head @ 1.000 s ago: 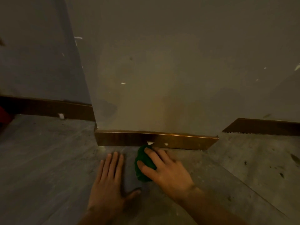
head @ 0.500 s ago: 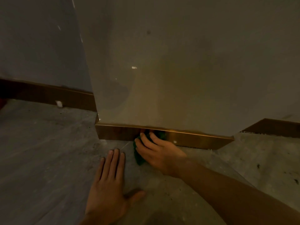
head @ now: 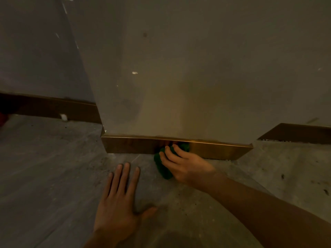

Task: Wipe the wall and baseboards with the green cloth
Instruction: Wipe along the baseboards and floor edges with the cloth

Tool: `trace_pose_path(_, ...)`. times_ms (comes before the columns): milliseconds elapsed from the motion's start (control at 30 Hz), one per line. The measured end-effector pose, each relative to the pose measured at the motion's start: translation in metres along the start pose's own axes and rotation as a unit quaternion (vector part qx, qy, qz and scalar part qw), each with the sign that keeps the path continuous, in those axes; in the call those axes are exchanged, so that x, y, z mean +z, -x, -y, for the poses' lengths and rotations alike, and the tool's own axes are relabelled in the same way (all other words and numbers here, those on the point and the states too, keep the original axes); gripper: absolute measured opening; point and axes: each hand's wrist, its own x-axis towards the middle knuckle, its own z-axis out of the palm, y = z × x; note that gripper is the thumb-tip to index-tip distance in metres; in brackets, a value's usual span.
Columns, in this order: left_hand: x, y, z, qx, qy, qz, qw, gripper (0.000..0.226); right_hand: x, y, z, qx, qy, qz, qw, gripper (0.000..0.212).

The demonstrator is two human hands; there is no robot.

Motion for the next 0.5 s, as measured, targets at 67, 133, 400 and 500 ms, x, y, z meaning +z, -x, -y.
trace_pose_path(67,0.0,0.0,0.0,0.001,0.001,0.0,1.0,0.115,0.006,0.012,-0.001,0.008,-0.004,0.018,1.0,0.051)
trace_pose_path(133,0.001,-0.001,0.0,0.002,0.007,-0.003,1.0,0.113,0.011,0.024,-0.003,0.014,-0.013,0.042,0.999,0.055)
trace_pose_path(400,-0.001,0.0,0.0,0.005,0.002,-0.003,1.0,0.113,0.02,0.062,-0.01,0.028,-0.021,0.107,0.994,0.051)
trace_pose_path(500,-0.002,0.001,-0.001,0.002,0.0,-0.003,1.0,0.113,0.016,0.077,-0.013,0.039,-0.025,0.14,0.989,0.054)
